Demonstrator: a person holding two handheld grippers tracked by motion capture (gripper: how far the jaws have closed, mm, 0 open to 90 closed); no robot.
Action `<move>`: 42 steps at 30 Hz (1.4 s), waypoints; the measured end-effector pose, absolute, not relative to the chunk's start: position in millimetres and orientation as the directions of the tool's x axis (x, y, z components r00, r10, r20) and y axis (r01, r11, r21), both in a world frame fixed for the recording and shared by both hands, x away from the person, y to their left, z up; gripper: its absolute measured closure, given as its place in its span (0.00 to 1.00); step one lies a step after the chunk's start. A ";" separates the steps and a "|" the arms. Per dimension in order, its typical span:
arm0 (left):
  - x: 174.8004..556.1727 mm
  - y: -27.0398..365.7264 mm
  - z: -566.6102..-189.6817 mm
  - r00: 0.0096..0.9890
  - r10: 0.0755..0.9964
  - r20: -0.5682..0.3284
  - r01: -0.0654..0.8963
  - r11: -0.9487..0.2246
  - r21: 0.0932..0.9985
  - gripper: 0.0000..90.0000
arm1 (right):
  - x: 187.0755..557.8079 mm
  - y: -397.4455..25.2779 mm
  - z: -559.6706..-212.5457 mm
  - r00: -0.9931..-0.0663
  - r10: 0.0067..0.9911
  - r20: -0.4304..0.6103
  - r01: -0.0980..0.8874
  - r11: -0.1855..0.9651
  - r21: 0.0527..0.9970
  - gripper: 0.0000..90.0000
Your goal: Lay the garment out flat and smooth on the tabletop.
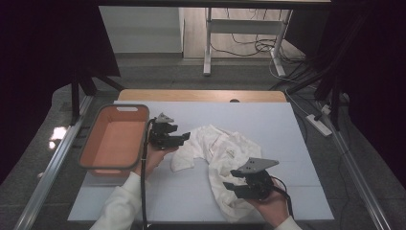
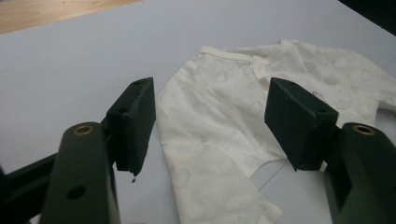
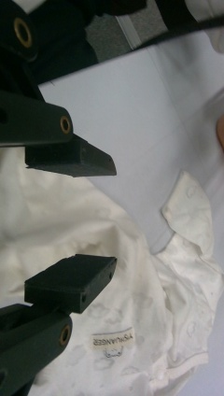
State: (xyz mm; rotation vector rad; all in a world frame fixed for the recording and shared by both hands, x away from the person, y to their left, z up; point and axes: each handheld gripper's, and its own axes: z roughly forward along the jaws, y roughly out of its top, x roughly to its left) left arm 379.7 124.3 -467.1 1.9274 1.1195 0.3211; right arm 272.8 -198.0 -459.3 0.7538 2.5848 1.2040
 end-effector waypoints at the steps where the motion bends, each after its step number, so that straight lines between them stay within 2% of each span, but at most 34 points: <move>1: 379.6 124.4 -466.9 0.564 0.804 -0.186 0.582 -0.227 0.781 0.38 | 277.4 -196.5 -460.5 -0.850 0.525 0.043 0.370 0.536 0.759 0.55; 9: 379.9 124.9 -467.3 0.560 0.806 -0.189 0.585 -0.223 0.780 0.38 | 298.6 -186.8 -459.5 -0.840 0.541 0.044 0.375 0.519 0.768 0.54; 17: 379.7 124.4 -467.2 0.562 0.806 -0.187 0.584 -0.225 0.780 0.38 | 299.5 -171.6 -488.7 -0.824 0.565 -0.037 0.394 0.619 0.679 0.57; 19: 379.6 124.4 -467.2 0.562 0.805 -0.188 0.583 -0.225 0.780 0.38 | 299.5 -168.6 -496.0 -0.819 0.569 -0.074 0.391 0.648 0.653 0.69; 22: 379.3 124.5 -467.2 0.562 0.806 -0.189 0.583 -0.224 0.781 0.38 | 299.6 -167.0 -500.2 -0.827 0.555 -0.090 0.389 0.680 0.621 0.94; 23: 379.1 125.0 -467.0 0.562 0.805 -0.188 0.583 -0.224 0.781 0.38 | 299.3 -167.5 -499.0 -0.828 0.553 -0.093 0.383 0.678 0.627 0.97; 28: 377.8 127.6 -465.6 0.558 0.808 -0.187 0.578 -0.217 0.786 0.38 | 302.9 -188.6 -473.1 -0.797 0.595 -0.104 0.365 0.612 0.701 0.98; 32: 377.5 125.2 -466.0 0.561 0.807 -0.187 0.580 -0.222 0.784 0.38 | 315.5 -223.6 -459.3 -0.740 0.667 -0.082 0.408 0.543 0.734 0.97; 37: 378.0 122.9 -467.2 0.563 0.805 -0.187 0.582 -0.226 0.781 0.38 | 333.2 -256.5 -468.8 -0.677 0.731 -0.085 0.478 0.525 0.705 0.97; 42: 377.6 124.1 -466.9 0.561 0.807 -0.185 0.580 -0.224 0.783 0.38 | 345.3 -271.6 -486.6 -0.634 0.768 -0.090 0.536 0.521 0.664 0.97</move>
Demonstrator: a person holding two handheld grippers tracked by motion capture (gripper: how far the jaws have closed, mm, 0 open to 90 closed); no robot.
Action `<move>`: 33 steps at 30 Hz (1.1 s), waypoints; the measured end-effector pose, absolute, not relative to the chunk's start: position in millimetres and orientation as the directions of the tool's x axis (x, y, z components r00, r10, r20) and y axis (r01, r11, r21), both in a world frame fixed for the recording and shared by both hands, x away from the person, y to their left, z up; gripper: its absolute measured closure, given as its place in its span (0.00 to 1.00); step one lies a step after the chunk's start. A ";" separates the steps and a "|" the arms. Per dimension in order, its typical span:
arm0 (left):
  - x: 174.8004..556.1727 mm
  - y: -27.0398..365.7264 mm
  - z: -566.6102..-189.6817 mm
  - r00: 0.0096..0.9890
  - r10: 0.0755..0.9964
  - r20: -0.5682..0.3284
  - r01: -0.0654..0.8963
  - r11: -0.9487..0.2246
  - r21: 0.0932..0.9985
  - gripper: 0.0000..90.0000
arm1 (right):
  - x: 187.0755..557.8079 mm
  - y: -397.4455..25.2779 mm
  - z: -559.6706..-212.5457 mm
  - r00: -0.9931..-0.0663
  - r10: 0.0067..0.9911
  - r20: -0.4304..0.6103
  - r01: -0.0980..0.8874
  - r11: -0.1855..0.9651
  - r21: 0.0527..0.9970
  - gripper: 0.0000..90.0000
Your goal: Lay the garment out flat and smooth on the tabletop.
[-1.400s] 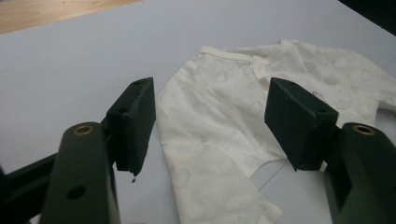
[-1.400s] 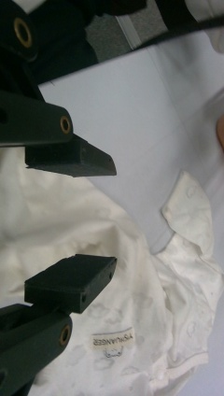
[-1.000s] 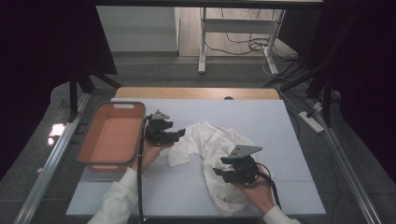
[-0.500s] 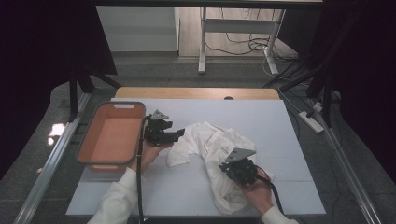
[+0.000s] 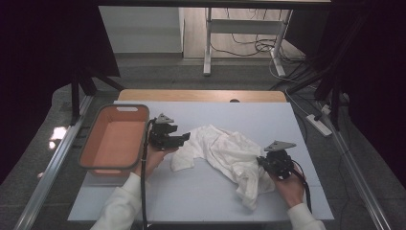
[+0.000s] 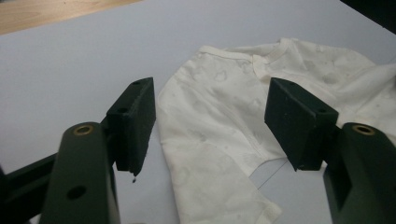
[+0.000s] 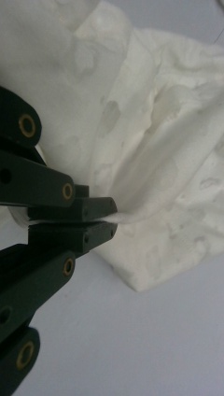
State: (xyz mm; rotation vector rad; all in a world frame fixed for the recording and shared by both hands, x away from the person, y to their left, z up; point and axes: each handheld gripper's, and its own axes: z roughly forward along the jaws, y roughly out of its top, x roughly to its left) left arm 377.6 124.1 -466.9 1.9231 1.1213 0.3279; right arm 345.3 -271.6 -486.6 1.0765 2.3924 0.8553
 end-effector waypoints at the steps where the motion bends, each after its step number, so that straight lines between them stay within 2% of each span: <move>1: 377.6 124.2 -466.9 0.561 0.807 -0.185 0.580 -0.224 0.783 0.38 | 346.6 -272.7 -488.8 -0.631 0.771 -0.086 0.544 0.519 0.659 0.97; 3: 377.7 124.1 -467.2 0.561 0.807 -0.185 0.582 -0.225 0.781 0.38 | 348.6 -273.3 -492.6 -0.631 0.772 -0.073 0.558 0.517 0.649 0.93; 5: 377.7 124.1 -467.2 0.562 0.806 -0.184 0.581 -0.227 0.782 0.38 | 347.9 -271.8 -492.8 -0.627 0.775 -0.074 0.560 0.514 0.649 0.83; 8: 377.7 124.8 -467.0 0.561 0.807 -0.183 0.580 -0.226 0.782 0.38 | 341.7 -271.3 -479.5 -0.609 0.791 -0.059 0.535 0.464 0.706 0.70; 11: 378.3 125.4 -467.6 0.557 0.809 -0.187 0.583 -0.221 0.782 0.38 | 330.3 -266.2 -456.7 -0.619 0.785 -0.032 0.484 0.413 0.772 0.64; 16: 377.5 124.5 -466.9 0.560 0.808 -0.181 0.580 -0.227 0.782 0.38 | 305.4 -237.7 -437.6 -0.716 0.698 -0.017 0.407 0.438 0.802 0.63; 22: 377.6 125.1 -467.1 0.559 0.809 -0.181 0.581 -0.226 0.782 0.38 | 285.4 -198.7 -453.5 -0.806 0.591 0.027 0.408 0.522 0.749 0.63; 29: 377.6 124.8 -467.1 0.560 0.809 -0.180 0.581 -0.228 0.782 0.38 | 284.8 -185.0 -480.7 -0.815 0.580 0.000 0.432 0.608 0.666 0.62; 33: 377.6 124.8 -467.3 0.560 0.808 -0.180 0.581 -0.229 0.781 0.38 | 288.9 -185.3 -489.6 -0.800 0.598 -0.052 0.445 0.649 0.618 0.63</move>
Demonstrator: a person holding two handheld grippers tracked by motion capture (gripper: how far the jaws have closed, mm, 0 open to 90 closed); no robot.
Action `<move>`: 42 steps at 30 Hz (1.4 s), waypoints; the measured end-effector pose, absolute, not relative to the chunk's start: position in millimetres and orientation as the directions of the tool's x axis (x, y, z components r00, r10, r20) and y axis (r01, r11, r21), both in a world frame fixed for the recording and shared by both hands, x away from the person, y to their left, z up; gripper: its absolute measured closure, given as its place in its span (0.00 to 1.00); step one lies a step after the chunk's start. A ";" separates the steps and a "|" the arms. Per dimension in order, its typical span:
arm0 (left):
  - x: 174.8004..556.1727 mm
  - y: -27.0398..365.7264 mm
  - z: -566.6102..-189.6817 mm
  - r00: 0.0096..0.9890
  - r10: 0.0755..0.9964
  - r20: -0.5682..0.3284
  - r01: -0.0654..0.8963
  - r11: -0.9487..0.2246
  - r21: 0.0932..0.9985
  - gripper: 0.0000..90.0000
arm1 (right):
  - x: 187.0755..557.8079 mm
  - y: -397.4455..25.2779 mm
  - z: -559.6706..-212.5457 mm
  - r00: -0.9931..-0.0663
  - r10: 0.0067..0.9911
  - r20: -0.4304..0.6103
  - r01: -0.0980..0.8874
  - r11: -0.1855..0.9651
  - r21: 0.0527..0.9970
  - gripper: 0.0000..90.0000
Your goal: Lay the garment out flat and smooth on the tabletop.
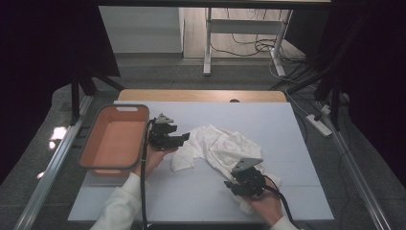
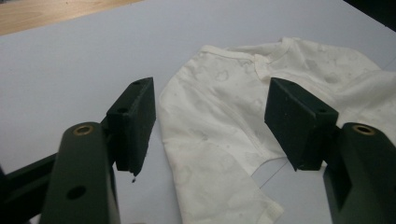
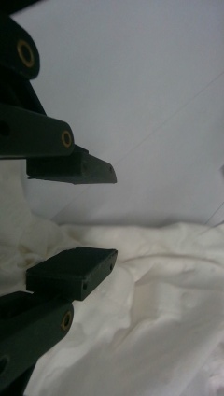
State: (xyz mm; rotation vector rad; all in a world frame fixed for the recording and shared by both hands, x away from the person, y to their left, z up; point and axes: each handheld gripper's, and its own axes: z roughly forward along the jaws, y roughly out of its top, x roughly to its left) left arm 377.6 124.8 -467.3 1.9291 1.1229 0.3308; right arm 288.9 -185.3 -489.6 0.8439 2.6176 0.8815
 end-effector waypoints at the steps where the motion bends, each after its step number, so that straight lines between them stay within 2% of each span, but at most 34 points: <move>1: 377.6 124.7 -467.4 0.560 0.809 -0.181 0.582 -0.228 0.781 0.38 | 289.9 -186.2 -491.4 -0.795 0.603 -0.063 0.448 0.655 0.609 0.63; 9: 377.5 125.1 -467.6 0.558 0.810 -0.183 0.583 -0.225 0.781 0.38 | 299.5 -188.6 -507.0 -0.778 0.612 -0.145 0.451 0.703 0.549 0.71; 12: 377.5 125.2 -467.8 0.557 0.810 -0.183 0.584 -0.225 0.780 0.38 | 300.5 -187.5 -508.0 -0.773 0.610 -0.176 0.441 0.715 0.543 0.80; 15: 377.4 125.0 -467.6 0.559 0.809 -0.182 0.582 -0.227 0.781 0.38 | 300.6 -187.2 -507.6 -0.786 0.593 -0.175 0.432 0.729 0.530 0.95; 19: 377.5 125.9 -467.4 0.558 0.810 -0.180 0.581 -0.227 0.782 0.38 | 298.5 -187.3 -502.0 -0.798 0.586 -0.142 0.434 0.721 0.540 0.99; 28: 377.6 127.3 -466.9 0.557 0.811 -0.178 0.579 -0.226 0.783 0.38 | 271.5 -172.4 -475.7 -0.862 0.507 -0.031 0.382 0.687 0.619 0.99; 34: 377.8 127.1 -467.2 0.557 0.811 -0.178 0.580 -0.227 0.782 0.38 | 258.5 -152.3 -472.7 -0.898 0.440 0.028 0.353 0.679 0.643 0.97; 39: 377.5 127.7 -466.8 0.557 0.812 -0.177 0.578 -0.225 0.785 0.38 | 262.8 -153.1 -480.8 -0.889 0.454 0.057 0.382 0.667 0.639 0.78; 42: 377.8 128.3 -467.2 0.556 0.812 -0.178 0.579 -0.225 0.784 0.38 | 259.7 -159.6 -470.9 -0.880 0.471 0.054 0.380 0.634 0.674 0.68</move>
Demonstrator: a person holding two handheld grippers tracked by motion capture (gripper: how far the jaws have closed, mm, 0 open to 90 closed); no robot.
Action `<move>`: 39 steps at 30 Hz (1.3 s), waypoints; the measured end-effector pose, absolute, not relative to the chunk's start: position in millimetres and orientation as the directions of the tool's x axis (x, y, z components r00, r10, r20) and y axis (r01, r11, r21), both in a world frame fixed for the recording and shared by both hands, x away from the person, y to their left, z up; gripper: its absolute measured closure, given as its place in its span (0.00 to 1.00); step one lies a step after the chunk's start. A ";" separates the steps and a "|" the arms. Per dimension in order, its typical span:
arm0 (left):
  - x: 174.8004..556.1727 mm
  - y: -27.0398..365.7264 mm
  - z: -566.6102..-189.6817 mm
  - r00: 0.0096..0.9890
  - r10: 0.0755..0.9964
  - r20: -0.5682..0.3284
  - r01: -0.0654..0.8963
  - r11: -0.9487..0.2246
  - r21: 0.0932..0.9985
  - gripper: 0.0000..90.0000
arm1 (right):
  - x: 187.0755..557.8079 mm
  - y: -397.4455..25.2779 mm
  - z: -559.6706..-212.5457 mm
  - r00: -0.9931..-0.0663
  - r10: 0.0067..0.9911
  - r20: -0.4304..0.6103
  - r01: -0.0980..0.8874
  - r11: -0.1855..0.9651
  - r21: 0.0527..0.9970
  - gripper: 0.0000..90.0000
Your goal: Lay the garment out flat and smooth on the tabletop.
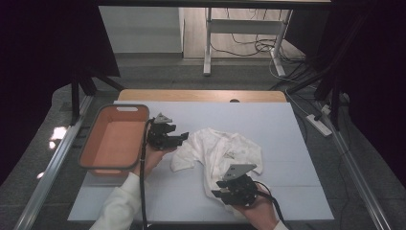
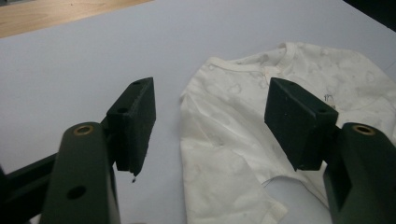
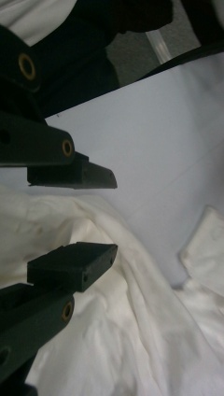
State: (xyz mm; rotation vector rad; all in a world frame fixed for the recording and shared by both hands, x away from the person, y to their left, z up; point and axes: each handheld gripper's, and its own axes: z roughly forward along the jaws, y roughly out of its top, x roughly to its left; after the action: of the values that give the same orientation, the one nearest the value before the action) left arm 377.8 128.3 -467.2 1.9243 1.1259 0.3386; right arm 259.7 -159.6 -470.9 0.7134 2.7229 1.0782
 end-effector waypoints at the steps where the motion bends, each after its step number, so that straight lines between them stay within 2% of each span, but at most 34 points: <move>1: 377.8 128.3 -467.1 0.556 0.812 -0.178 0.579 -0.225 0.784 0.38 | 257.1 -162.5 -466.0 -0.877 0.478 0.049 0.377 0.623 0.685 0.67; 5: 377.2 127.6 -466.6 0.557 0.811 -0.176 0.577 -0.226 0.785 0.38 | 241.5 -175.2 -455.5 -0.876 0.480 0.041 0.363 0.601 0.712 0.66; 14: 377.9 127.4 -466.4 0.559 0.810 -0.178 0.576 -0.225 0.786 0.38 | 222.0 -184.1 -473.3 -0.873 0.487 0.029 0.386 0.654 0.651 0.62; 21: 377.6 126.3 -466.0 0.562 0.808 -0.177 0.575 -0.229 0.785 0.38 | 227.1 -195.1 -488.5 -0.832 0.546 -0.096 0.397 0.707 0.585 0.63; 25: 377.8 126.3 -466.4 0.561 0.808 -0.179 0.577 -0.227 0.784 0.38 | 232.1 -198.4 -493.7 -0.836 0.542 -0.084 0.405 0.713 0.572 0.72; 29: 377.6 125.8 -466.3 0.561 0.809 -0.176 0.575 -0.228 0.786 0.38 | 230.8 -195.3 -497.4 -0.844 0.526 -0.102 0.389 0.733 0.558 0.89; 33: 378.1 125.7 -466.9 0.563 0.808 -0.177 0.577 -0.230 0.784 0.38 | 227.7 -193.0 -492.8 -0.860 0.503 -0.084 0.374 0.734 0.567 0.94; 39: 378.3 127.1 -466.8 0.559 0.810 -0.180 0.577 -0.224 0.786 0.38 | 212.1 -181.9 -477.5 -0.909 0.411 0.072 0.363 0.695 0.621 0.94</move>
State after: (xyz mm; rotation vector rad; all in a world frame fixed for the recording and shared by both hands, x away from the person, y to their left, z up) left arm 378.3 127.1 -466.8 1.9215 1.1220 0.3366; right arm 212.1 -181.9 -477.5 0.6467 2.8245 1.0110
